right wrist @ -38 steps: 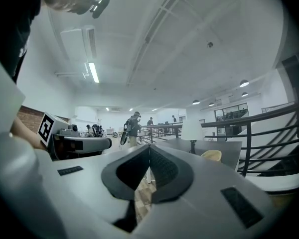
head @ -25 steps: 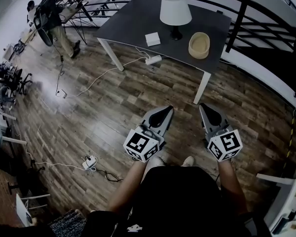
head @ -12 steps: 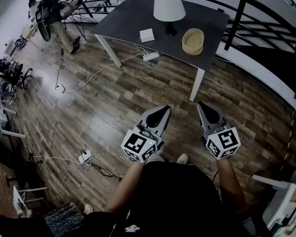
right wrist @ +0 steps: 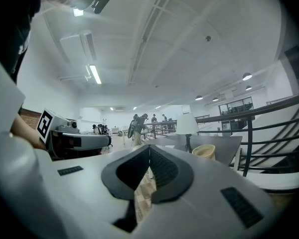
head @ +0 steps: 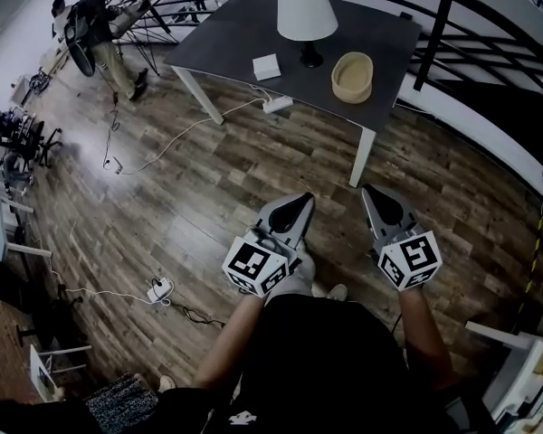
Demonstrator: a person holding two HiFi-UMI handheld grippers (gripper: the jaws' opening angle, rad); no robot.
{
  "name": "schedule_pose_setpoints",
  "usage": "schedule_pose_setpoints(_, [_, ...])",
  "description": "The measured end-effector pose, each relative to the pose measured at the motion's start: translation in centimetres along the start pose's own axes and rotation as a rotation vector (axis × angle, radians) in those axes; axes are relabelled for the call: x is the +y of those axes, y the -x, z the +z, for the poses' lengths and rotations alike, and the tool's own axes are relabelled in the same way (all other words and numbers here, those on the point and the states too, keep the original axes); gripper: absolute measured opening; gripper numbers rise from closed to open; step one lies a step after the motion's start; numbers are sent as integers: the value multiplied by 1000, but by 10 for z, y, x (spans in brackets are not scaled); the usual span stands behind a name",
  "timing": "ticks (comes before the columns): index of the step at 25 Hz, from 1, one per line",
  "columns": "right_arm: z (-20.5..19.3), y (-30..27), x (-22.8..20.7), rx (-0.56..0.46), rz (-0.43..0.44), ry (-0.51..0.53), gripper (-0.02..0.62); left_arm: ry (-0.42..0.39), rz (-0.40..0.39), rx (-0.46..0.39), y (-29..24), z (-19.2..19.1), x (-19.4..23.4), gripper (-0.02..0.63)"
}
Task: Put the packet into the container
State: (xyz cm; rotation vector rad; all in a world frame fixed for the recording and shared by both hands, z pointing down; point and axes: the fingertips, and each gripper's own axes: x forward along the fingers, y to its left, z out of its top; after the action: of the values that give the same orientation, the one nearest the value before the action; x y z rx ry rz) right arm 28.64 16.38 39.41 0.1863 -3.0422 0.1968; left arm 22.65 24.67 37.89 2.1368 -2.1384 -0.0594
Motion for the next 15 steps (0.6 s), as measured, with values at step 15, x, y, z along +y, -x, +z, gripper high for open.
schedule_pose_setpoints(15, [9, -119, -54, 29, -16, -5, 5, -37, -29, 22, -75, 10, 108, 8])
